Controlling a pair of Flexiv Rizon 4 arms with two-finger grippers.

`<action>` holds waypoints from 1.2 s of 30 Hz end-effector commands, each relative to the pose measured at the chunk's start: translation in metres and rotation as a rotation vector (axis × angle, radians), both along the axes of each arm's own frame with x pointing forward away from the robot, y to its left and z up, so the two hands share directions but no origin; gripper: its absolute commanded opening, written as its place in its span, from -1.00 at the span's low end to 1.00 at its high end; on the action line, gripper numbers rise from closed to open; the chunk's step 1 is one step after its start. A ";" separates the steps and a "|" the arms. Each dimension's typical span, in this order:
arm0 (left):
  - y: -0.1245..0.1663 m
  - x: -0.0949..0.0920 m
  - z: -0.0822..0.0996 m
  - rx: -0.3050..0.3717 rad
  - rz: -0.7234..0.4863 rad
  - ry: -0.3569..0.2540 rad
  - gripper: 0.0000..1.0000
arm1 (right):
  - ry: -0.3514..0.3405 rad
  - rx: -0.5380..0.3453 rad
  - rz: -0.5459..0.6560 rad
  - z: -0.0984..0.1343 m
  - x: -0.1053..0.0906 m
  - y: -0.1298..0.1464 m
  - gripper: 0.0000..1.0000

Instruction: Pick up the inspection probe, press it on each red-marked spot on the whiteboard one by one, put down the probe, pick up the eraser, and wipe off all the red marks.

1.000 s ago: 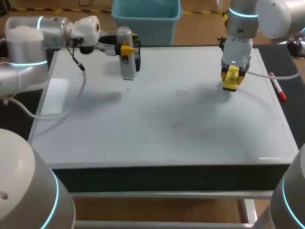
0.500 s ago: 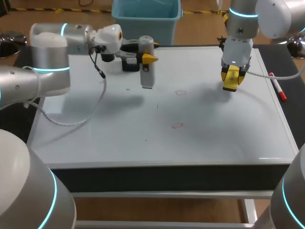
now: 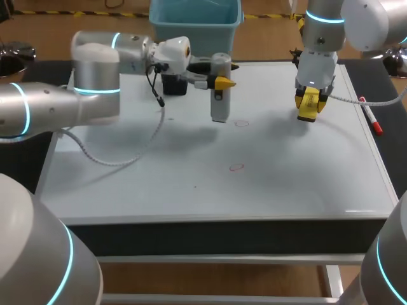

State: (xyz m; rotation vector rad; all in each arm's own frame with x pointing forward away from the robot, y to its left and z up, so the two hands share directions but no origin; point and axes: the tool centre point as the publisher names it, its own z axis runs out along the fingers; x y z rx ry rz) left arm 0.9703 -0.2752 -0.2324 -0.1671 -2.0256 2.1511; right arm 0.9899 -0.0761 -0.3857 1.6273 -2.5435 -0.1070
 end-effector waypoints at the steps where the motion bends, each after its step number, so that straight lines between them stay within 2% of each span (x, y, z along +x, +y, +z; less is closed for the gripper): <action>1: -0.013 0.004 -0.005 -0.003 -0.032 0.002 -1.00 | 0.001 -0.002 0.003 0.001 0.001 -0.001 -1.00; 15: -0.043 0.013 -0.019 0.013 -0.067 -0.003 -1.00 | 0.001 -0.002 0.003 0.001 0.001 -0.001 -1.00; 21: -0.050 0.017 -0.028 0.020 -0.073 0.014 -1.00 | 0.001 -0.002 0.003 0.001 0.001 -0.001 -1.00; 36: -0.056 0.022 -0.035 -0.024 -0.090 0.010 -1.00 | 0.001 -0.002 0.003 0.001 0.001 -0.001 -1.00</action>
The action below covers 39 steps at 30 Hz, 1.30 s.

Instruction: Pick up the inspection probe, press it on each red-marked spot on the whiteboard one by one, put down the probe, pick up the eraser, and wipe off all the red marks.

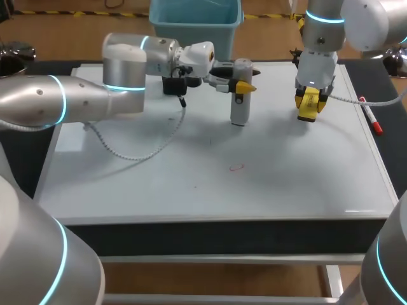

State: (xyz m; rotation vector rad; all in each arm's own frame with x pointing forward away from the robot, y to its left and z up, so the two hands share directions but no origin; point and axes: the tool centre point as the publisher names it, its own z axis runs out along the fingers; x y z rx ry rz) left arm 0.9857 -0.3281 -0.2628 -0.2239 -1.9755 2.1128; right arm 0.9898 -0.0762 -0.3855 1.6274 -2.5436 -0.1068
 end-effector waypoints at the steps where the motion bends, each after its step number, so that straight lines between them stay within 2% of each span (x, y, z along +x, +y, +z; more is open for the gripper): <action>1: -0.003 0.006 -0.005 -0.020 -0.021 0.001 -1.00 | 0.001 -0.002 0.003 0.001 0.001 -0.001 -1.00; 19: -0.009 0.009 -0.014 -0.020 -0.039 -0.001 -1.00 | 0.001 -0.002 0.003 0.001 0.001 -0.001 -1.00; 39: -0.006 0.009 -0.016 -0.017 -0.040 -0.003 -1.00 | 0.001 -0.002 0.003 0.001 0.001 -0.001 -1.00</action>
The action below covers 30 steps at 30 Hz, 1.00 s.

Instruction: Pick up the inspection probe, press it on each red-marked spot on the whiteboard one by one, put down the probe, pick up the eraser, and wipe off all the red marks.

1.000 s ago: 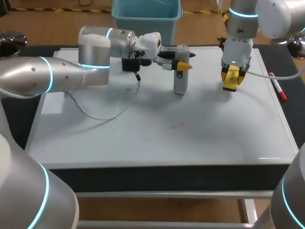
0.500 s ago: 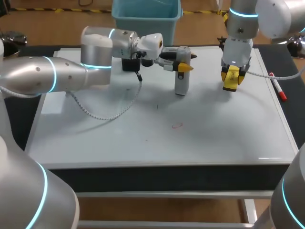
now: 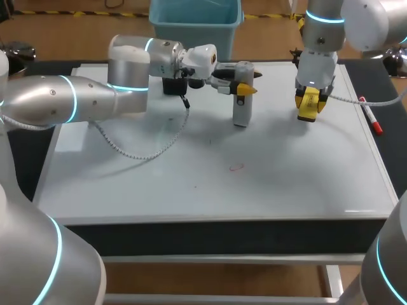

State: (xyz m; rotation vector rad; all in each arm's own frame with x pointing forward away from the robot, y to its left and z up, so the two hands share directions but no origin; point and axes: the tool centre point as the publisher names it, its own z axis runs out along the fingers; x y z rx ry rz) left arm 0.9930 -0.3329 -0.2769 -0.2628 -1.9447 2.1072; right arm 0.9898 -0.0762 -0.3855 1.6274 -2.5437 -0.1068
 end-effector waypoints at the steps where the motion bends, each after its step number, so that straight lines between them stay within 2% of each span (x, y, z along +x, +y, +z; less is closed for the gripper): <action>1: -0.001 0.002 -0.001 -0.003 -0.006 0.000 -1.00 | 0.001 -0.002 0.003 0.001 0.001 -0.001 -1.00; 17: 0.000 -0.003 0.001 0.001 -0.008 0.001 -1.00 | 0.001 -0.002 0.003 0.001 0.001 -0.001 -1.00; 24: 0.012 -0.006 0.021 -0.019 0.020 -0.016 -1.00 | 0.001 -0.002 0.003 0.001 0.001 -0.001 -1.00; 30: 0.039 -0.003 0.036 -0.008 0.075 -0.036 -1.00 | 0.001 -0.002 0.003 0.001 0.001 -0.001 -1.00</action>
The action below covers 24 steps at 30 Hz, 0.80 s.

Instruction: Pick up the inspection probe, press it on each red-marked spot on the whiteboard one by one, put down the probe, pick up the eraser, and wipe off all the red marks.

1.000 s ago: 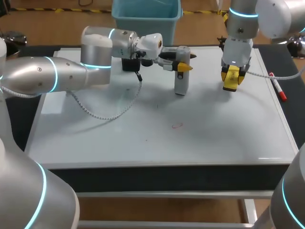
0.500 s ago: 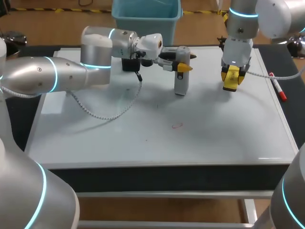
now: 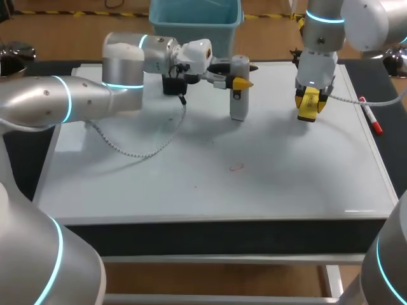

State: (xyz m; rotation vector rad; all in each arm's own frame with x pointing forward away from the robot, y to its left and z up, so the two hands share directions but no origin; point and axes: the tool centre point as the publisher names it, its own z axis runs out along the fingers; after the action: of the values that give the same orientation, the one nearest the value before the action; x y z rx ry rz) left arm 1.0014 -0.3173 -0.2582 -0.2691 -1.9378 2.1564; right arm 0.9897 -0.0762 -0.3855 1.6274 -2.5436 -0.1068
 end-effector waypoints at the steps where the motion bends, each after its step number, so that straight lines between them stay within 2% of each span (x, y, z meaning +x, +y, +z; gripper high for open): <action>1: 0.030 -0.011 0.020 0.021 0.065 -0.020 -1.00 | 0.001 -0.002 0.003 0.001 0.001 -0.001 -1.00; 9: 0.092 -0.003 0.032 0.044 0.176 -0.041 -1.00 | 0.001 -0.002 0.003 0.001 0.001 -0.001 -1.00; 17: 0.145 0.000 0.032 0.044 0.276 -0.048 -1.00 | 0.001 -0.002 0.003 0.001 0.001 -0.001 -1.00; 24: 0.193 0.006 0.026 0.034 0.362 -0.037 -1.00 | 0.001 -0.002 0.003 0.001 0.001 -0.001 -1.00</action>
State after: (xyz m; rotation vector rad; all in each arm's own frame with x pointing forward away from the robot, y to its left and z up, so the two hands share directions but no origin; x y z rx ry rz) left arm 1.0198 -0.1453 -0.2353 -0.1132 -2.1097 2.2625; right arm 0.9898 -0.0762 -0.3856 1.6274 -2.5437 -0.1068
